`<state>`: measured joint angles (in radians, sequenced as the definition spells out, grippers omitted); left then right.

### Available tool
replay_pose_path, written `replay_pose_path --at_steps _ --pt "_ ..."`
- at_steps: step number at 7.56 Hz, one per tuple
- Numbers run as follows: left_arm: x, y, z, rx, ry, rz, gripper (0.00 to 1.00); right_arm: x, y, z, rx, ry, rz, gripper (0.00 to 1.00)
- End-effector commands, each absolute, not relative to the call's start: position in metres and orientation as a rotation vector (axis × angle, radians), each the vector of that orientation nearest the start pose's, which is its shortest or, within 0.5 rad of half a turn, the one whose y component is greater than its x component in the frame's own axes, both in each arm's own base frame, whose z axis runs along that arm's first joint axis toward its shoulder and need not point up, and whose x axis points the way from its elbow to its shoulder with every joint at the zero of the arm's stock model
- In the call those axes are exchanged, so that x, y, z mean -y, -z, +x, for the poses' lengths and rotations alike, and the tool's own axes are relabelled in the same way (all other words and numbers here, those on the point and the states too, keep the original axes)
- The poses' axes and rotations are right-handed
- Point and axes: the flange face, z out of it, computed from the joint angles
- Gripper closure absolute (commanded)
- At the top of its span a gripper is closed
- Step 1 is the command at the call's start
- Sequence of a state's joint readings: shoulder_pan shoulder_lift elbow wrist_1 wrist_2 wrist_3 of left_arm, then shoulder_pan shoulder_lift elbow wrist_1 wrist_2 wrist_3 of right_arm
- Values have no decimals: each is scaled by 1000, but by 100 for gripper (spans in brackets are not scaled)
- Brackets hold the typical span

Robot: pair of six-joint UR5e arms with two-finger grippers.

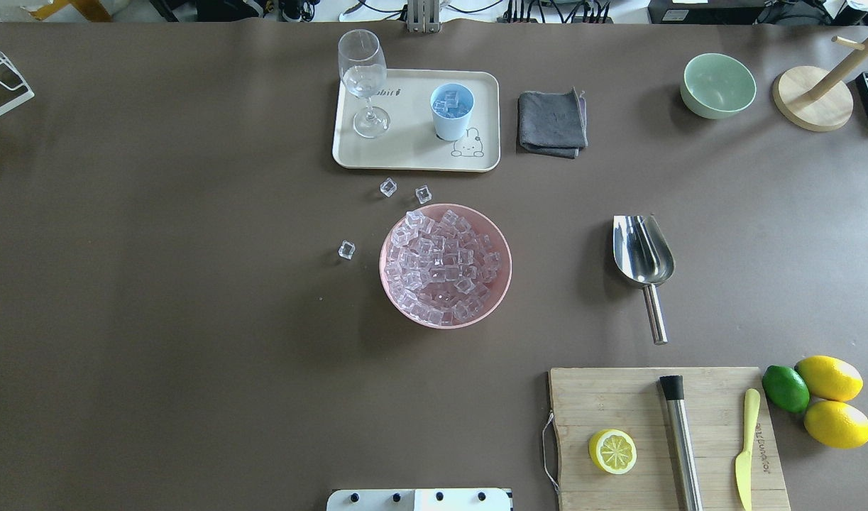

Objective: Put ice in cup with scoop

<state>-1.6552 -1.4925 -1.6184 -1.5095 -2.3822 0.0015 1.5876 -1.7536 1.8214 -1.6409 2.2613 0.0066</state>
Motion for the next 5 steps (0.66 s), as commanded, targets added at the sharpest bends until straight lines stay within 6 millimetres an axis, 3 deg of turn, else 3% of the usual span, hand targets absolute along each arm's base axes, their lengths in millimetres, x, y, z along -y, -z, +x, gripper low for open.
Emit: replay_pose_path --at_steps 1,5 --pt "445 -676 -99 -814 116 -53 2 413 -631 77 690 -24 2 0" --pt "445 -676 -99 -819 117 -55 2 413 -629 77 690 23 22 0"
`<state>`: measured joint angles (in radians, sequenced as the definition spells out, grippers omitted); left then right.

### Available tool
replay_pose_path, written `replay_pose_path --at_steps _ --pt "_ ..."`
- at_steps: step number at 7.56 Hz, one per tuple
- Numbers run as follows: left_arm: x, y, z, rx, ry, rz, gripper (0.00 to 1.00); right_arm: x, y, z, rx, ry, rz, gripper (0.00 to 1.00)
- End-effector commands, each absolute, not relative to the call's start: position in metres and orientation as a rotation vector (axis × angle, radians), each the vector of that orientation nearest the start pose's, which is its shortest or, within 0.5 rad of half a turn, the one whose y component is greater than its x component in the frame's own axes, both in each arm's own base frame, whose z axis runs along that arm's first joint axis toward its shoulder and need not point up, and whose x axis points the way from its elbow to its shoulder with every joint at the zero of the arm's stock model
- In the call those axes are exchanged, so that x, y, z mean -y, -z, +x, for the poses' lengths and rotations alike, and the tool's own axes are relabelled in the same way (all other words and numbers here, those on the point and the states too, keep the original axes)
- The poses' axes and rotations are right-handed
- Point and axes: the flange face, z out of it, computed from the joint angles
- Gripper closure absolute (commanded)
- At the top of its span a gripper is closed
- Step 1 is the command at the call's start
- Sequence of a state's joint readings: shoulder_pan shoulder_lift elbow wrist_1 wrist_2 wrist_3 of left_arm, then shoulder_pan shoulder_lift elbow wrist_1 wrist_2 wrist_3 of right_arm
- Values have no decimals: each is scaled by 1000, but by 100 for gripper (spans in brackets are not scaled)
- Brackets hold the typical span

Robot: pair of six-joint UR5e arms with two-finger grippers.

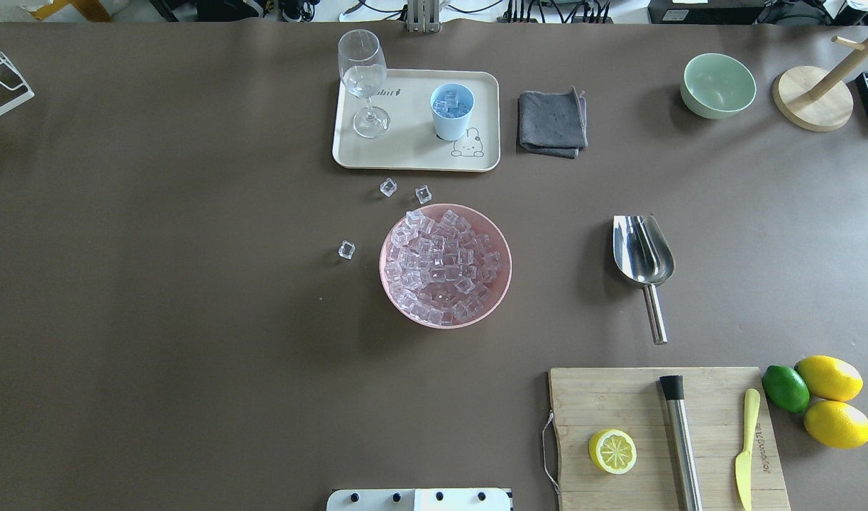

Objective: Put ice in cup with scoop

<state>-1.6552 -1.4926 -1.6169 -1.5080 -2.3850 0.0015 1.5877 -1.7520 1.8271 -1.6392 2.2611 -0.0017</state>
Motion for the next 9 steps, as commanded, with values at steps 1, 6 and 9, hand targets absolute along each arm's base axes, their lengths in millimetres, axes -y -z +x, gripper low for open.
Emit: replay_pose_path --at_steps 1,6,9 --pt "445 -675 -99 -819 116 -53 2 413 -630 77 690 59 33 0" --pt "444 -676 -97 -822 114 -56 2 413 -632 77 691 48 25 0" --pt "446 -671 -94 -874 117 -46 2 413 -629 77 691 54 32 0"
